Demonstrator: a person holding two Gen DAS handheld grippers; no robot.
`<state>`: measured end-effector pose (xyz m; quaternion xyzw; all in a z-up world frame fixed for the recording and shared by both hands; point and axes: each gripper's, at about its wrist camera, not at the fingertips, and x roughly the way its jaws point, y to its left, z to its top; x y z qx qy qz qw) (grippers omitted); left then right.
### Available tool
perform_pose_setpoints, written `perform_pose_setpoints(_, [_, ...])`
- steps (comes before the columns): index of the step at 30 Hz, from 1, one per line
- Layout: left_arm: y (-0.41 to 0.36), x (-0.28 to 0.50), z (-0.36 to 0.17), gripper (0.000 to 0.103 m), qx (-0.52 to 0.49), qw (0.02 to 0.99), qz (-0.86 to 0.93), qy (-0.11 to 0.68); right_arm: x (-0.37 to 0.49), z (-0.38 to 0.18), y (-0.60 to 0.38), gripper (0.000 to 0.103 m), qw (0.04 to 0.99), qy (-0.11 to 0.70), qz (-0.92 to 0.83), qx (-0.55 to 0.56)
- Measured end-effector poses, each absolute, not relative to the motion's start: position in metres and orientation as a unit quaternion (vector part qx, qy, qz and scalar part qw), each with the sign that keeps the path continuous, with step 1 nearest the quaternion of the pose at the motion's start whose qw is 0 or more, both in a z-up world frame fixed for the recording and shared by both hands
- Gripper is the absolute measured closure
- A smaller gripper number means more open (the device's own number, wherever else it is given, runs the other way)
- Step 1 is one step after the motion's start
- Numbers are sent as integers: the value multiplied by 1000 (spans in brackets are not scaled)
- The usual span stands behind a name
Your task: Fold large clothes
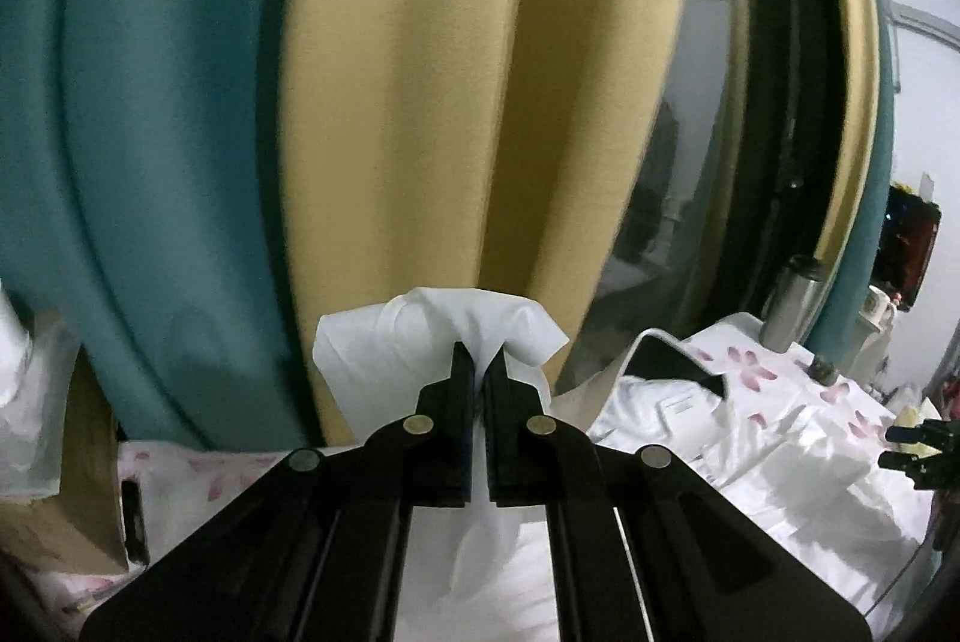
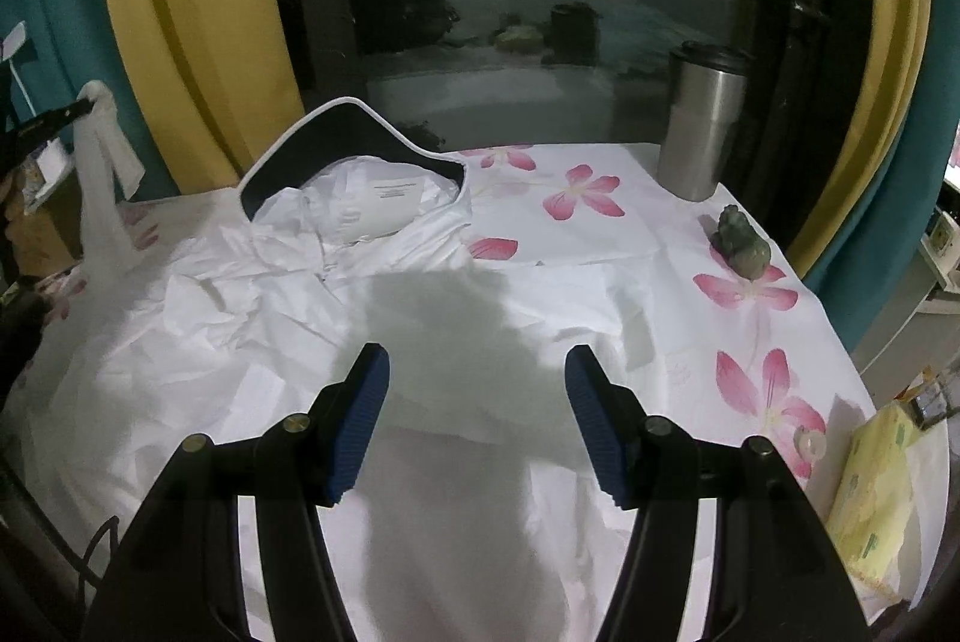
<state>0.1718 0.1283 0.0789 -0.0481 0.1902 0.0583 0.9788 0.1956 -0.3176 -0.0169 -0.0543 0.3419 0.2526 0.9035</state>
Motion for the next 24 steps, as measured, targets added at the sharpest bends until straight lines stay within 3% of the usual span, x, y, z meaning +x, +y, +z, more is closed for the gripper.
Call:
perform_pose_setpoints(6, [73, 183, 88, 100, -31, 982, 35, 182, 188, -20, -332, 42, 903, 336, 266, -35])
perform_pose_setpoints(11, [19, 198, 62, 100, -34, 980, 28, 193, 185, -27, -342, 42, 909, 337, 244, -39])
perform_pose_setpoints(22, [-85, 249, -29, 99, -51, 941, -89, 322, 178, -35, -370, 42, 908, 341, 242, -23])
perform_pose_setpoints(24, [-100, 248, -47, 89, -57, 926, -123, 353, 179, -40, -375, 42, 908, 346, 237, -19])
